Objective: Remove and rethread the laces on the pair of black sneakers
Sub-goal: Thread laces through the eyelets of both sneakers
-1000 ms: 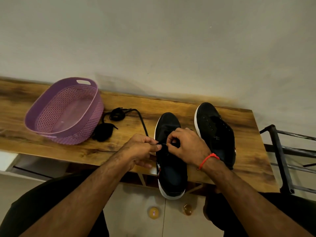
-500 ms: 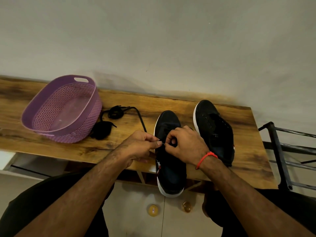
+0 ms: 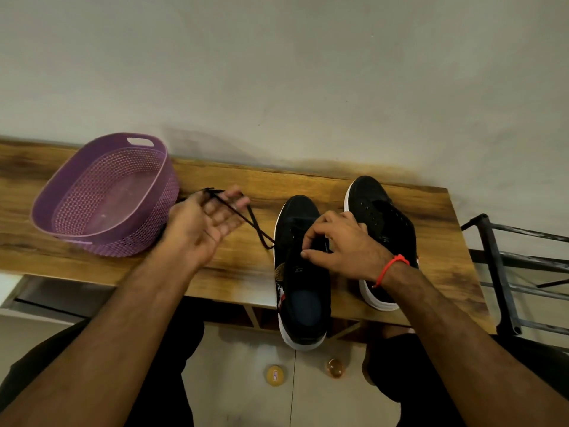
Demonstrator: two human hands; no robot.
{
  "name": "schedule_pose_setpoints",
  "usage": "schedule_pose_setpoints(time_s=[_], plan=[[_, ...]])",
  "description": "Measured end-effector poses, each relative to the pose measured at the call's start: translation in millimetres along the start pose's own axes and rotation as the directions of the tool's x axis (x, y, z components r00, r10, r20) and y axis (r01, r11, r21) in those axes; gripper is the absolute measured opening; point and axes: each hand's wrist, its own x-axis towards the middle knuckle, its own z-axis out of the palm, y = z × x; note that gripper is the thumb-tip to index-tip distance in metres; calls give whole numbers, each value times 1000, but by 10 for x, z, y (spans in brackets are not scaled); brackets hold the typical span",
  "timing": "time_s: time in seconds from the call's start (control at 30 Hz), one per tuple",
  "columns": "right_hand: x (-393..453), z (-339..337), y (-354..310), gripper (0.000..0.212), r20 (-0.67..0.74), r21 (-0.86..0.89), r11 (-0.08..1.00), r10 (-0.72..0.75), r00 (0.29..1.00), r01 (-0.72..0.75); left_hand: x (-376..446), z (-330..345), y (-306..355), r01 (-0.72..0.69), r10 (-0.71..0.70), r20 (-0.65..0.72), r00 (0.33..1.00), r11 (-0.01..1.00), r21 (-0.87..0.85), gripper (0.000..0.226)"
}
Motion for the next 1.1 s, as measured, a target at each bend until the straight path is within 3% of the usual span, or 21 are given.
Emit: schedule_pose_setpoints(time_s=[0.03,0.07,0.1,0.13,0.17,0.2,0.23,0.27,0.3,0.33,0.37,0.43,0.53,0.6,0.63,0.73,0.77,0.83,0.93,1.0,1.1], plan=[[-4,0,-1,15,2,-3,1000,-6,1000,6,25,-28,55,-20,16,-23,1000,977,-211,31],[-10,10,-1,23,5,-12,1000,-9,1000,9,49,-53,80,-62,46,-62,997,955,-290,29],[-19,25,-1,36,12,-26,1000,-10,1000,11,60,-66,81,-120,103,-90,991,967,-223,26],[-25,44,-5,50,29,-44,999,-9,1000,10,51,-62,65,-194,192,-77,978,981,-21,22],[-25,66,-6,65,51,-67,998,-4,999,8,32,-42,31,-278,286,6,958,924,262,18],[-23,84,-2,78,76,-97,995,2,997,5,-19,-11,-13,-373,345,157,925,754,542,17],[-18,102,8,86,98,-127,992,10,995,2,-39,-2,-82,-472,328,348,878,471,745,17],[-9,115,23,91,114,-149,989,18,993,-1,-47,10,-163,-546,223,508,832,159,823,19],[-1,121,44,92,129,-160,987,27,991,-6,-72,35,-240,-573,76,578,812,-79,816,20],[5,130,64,92,145,-163,987,33,989,-9,-93,54,-299,-571,-59,572,818,-201,796,19],[10,140,76,91,161,-162,987,36,986,-9,-107,63,-329,-554,-139,536,833,-235,799,14],[11,167,87,92,187,-152,988,34,982,-5,-96,60,-315,-500,-138,484,864,-125,857,7],[6,191,85,99,192,-120,993,35,981,-12,-39,-11,-149,-321,237,288,928,113,940,22],[4,194,81,104,173,-90,996,39,984,-23,-24,-107,3,-185,482,152,863,21,982,23],[2,192,78,107,163,-82,996,41,986,-28,-30,-154,52,-96,524,110,845,-54,994,25],[-8,187,68,112,145,-65,997,46,988,-37,6,-256,55,125,391,6,921,-309,943,33],[-9,184,66,113,145,-59,997,48,988,-40,13,-257,12,110,313,17,949,-383,917,37],[-6,186,60,113,150,-53,998,49,987,-42,14,-190,-107,-107,182,198,963,-418,902,44],[1,194,53,112,149,-56,997,57,987,-49,-74,23,-322,-452,61,518,853,-410,793,20],[1,193,53,111,146,-52,997,59,988,-52,-115,111,-442,-527,21,591,807,-427,735,20],[-2,192,56,111,146,-51,997,57,988,-50,-114,131,-512,-557,-20,597,802,-385,736,17]])
